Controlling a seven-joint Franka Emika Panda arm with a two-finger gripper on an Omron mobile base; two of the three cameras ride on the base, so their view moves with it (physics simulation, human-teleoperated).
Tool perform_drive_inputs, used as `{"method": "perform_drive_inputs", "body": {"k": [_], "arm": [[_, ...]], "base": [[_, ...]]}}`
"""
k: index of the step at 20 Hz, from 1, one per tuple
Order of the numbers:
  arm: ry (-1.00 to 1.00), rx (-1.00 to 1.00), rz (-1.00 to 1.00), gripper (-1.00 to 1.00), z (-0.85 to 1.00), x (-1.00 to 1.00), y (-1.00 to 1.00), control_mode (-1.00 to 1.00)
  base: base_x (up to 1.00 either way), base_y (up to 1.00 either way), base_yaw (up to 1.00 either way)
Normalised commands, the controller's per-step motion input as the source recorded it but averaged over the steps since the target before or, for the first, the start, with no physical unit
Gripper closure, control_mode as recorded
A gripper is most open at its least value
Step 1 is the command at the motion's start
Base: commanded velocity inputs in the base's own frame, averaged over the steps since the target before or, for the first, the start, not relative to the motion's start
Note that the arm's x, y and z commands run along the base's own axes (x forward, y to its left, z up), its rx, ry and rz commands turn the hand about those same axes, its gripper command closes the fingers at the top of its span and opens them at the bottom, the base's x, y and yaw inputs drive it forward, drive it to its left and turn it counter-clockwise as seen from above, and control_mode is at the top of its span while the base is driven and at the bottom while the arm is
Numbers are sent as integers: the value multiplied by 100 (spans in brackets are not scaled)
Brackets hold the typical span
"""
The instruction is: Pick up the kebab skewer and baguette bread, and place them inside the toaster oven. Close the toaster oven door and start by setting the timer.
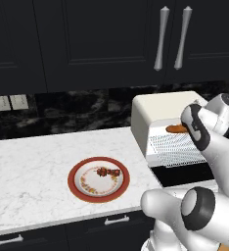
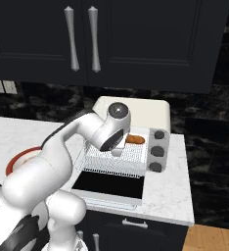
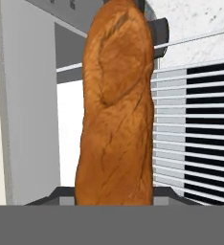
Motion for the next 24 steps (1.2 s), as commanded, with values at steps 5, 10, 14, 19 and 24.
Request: {"method": "perform_drive_inputs", "body": {"k": [5,10,14,19,24], "arm": [[5,0,0,100,-12,31,0,-100],[4,0,0,100,-3,45,0,-100],[5,0,0,100,-15,48,0,-100],[1,0,0,100,-41,29,0,-100],[0,0,0,100,-45,9,0,-100]], "base": [[0,0,0],[0,0,0],[0,0,0],[0,0,0],[0,0,0]]}}
